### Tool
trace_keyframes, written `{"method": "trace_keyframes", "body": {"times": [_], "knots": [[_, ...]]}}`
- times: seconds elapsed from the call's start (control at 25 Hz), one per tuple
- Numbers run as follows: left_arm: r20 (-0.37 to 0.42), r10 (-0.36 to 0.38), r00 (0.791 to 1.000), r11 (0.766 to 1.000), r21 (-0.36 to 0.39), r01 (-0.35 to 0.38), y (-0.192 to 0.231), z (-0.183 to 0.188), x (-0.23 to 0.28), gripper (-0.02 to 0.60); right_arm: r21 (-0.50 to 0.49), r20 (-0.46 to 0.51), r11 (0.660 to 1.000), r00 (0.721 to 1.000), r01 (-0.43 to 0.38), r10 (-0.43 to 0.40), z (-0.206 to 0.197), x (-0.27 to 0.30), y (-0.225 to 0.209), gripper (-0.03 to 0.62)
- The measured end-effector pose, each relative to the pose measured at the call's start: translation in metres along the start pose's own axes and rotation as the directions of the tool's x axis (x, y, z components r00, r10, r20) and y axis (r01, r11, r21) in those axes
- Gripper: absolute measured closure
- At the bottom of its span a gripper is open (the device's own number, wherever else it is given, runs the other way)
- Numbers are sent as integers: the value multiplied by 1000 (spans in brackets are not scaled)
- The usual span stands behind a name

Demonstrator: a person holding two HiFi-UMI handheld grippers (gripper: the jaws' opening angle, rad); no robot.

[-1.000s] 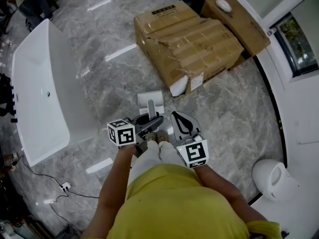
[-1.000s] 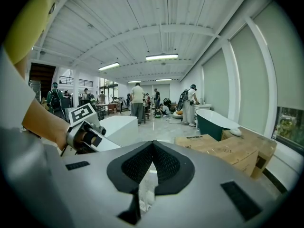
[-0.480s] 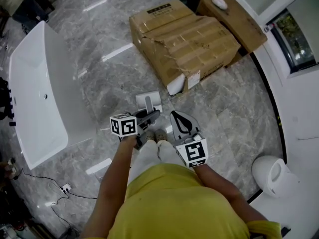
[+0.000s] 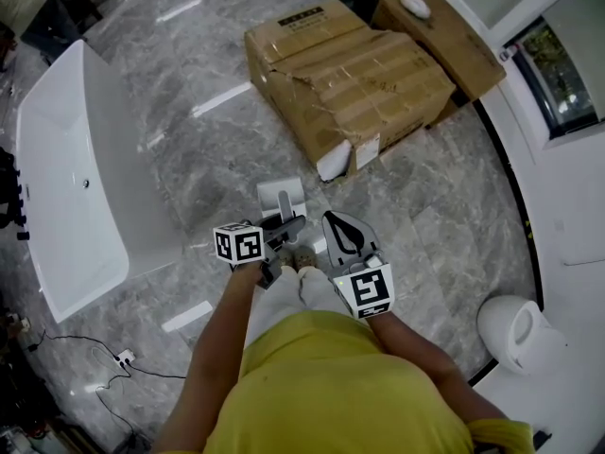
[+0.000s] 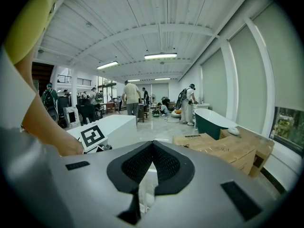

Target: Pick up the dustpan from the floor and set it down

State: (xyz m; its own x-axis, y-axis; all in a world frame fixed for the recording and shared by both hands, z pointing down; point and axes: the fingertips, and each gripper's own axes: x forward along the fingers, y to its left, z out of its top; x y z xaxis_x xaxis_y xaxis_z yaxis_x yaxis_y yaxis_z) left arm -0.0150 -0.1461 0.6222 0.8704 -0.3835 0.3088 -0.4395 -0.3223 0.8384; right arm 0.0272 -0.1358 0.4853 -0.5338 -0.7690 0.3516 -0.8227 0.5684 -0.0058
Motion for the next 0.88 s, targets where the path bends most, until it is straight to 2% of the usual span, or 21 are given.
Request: {"method": "trace_keyframes", "body": {"times": [0.08,0.16,0.24,0.36,0.44,0.52,0.64,0.72,0.88], "knots": [[-17,42,999,998,-39,-43,10,-7,-1,283,0,2,1000,1000,-5,5,0,1,1,583],[-32,57,998,996,-73,-59,13,-14,-6,238,-4,4,1000,1000,-11,11,1,2,4,583],[-1,71,997,994,-81,-71,16,-13,-18,210,-9,8,1000,1000,-17,17,2,3,6,583],[102,118,988,993,-14,-117,10,6,-44,213,-16,10,1000,1000,-25,25,3,6,8,583],[190,185,964,974,92,-205,0,27,-66,323,-17,12,1000,1000,-26,26,5,8,8,583],[276,248,929,930,202,-308,-10,47,-86,464,-16,22,1000,999,-25,25,8,10,8,583],[387,285,877,843,334,-422,-34,75,-106,572,-12,52,1000,998,-19,20,19,15,6,583],[463,284,840,782,395,-482,-54,96,-116,578,-16,84,1000,996,-13,14,31,18,2,583],[621,239,746,646,473,-600,-108,138,-142,578,-29,172,1000,985,9,-4,71,17,-9,583]]}}
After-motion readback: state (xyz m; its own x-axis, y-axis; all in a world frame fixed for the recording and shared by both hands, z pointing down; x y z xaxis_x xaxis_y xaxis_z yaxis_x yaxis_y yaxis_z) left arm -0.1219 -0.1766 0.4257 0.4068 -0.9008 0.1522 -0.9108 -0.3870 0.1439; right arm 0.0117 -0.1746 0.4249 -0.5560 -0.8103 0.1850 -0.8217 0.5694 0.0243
